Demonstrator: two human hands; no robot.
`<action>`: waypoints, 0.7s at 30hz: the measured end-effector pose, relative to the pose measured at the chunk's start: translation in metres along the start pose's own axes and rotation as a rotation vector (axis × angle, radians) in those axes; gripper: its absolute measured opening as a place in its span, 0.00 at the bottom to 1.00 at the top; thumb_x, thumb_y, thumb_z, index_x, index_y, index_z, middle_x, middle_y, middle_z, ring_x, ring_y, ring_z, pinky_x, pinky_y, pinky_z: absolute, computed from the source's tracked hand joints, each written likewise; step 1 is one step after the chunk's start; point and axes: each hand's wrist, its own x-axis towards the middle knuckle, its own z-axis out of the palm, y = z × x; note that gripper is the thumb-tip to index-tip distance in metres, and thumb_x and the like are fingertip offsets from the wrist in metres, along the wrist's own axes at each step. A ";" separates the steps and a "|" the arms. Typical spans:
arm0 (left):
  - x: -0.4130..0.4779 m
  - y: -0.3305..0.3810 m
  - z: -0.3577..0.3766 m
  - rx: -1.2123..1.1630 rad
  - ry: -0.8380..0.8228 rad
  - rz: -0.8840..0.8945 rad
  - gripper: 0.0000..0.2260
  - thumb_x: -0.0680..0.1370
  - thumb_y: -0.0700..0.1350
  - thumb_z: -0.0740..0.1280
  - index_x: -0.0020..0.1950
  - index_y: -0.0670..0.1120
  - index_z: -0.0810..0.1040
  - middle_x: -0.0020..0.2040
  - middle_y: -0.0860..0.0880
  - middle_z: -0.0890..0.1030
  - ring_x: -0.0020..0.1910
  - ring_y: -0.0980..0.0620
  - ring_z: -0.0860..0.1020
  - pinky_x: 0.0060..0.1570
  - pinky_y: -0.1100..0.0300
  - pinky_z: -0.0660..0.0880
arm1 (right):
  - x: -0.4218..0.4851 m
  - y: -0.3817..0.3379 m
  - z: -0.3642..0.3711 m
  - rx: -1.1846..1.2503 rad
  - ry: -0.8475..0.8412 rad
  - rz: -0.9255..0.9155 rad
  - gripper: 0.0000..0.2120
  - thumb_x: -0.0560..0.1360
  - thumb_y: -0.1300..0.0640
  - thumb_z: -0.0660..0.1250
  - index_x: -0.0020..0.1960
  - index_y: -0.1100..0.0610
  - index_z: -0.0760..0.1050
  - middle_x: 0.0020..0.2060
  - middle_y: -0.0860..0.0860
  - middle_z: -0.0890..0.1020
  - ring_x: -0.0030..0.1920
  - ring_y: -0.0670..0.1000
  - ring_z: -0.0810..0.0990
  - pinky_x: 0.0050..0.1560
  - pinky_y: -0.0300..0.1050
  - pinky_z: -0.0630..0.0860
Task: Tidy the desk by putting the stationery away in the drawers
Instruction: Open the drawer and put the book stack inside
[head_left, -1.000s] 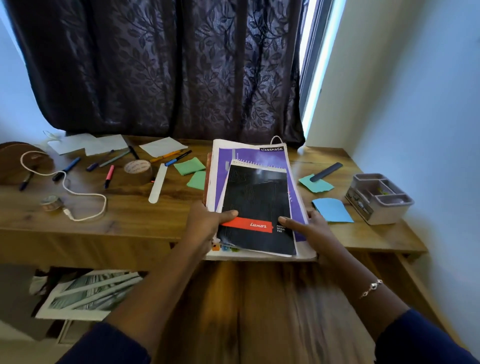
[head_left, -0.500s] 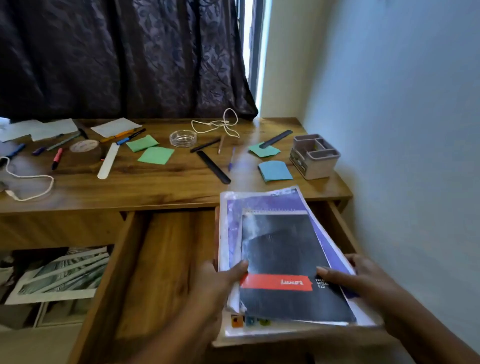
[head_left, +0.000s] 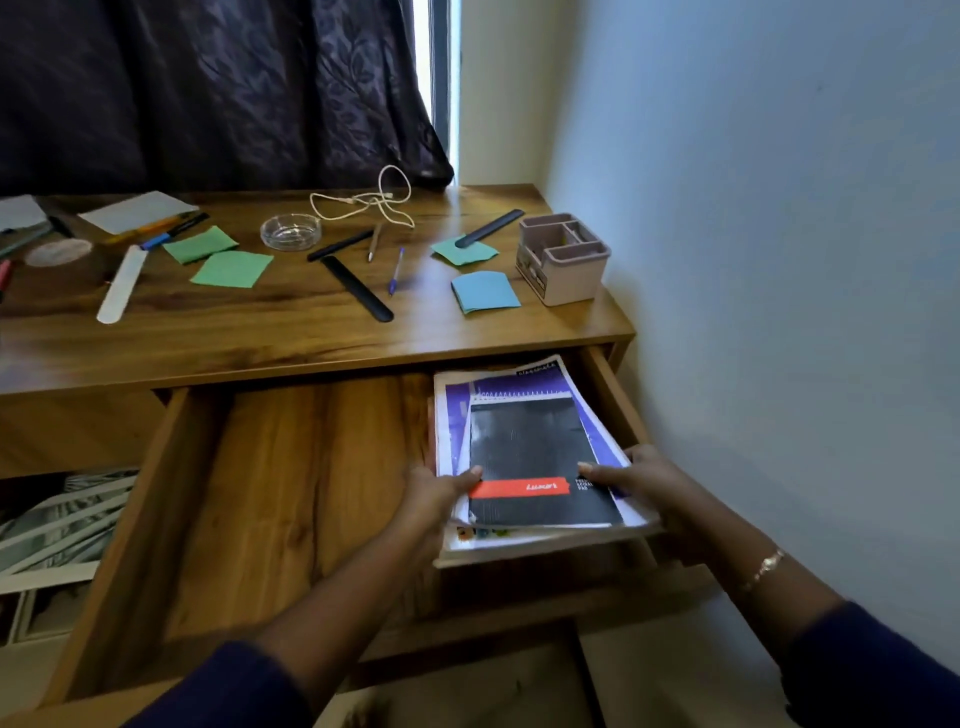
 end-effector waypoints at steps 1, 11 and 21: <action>0.017 -0.008 0.000 0.031 0.012 0.012 0.40 0.56 0.53 0.79 0.62 0.39 0.70 0.60 0.39 0.76 0.57 0.38 0.76 0.58 0.41 0.74 | 0.009 0.000 0.001 -0.069 0.027 -0.005 0.14 0.71 0.53 0.72 0.42 0.60 0.69 0.36 0.52 0.77 0.35 0.48 0.75 0.29 0.38 0.68; 0.006 -0.030 0.022 0.573 -0.118 0.000 0.28 0.75 0.45 0.68 0.70 0.38 0.60 0.68 0.42 0.69 0.64 0.45 0.71 0.63 0.52 0.71 | 0.062 0.037 0.020 -0.623 0.060 0.145 0.18 0.75 0.52 0.67 0.33 0.57 0.62 0.33 0.53 0.73 0.42 0.56 0.75 0.30 0.41 0.65; 0.010 -0.041 0.024 1.056 -0.016 0.116 0.39 0.71 0.53 0.72 0.74 0.42 0.56 0.75 0.41 0.52 0.71 0.43 0.61 0.63 0.56 0.67 | 0.051 0.064 0.036 -0.780 0.127 0.136 0.27 0.76 0.60 0.62 0.71 0.66 0.56 0.67 0.64 0.66 0.67 0.62 0.68 0.63 0.49 0.67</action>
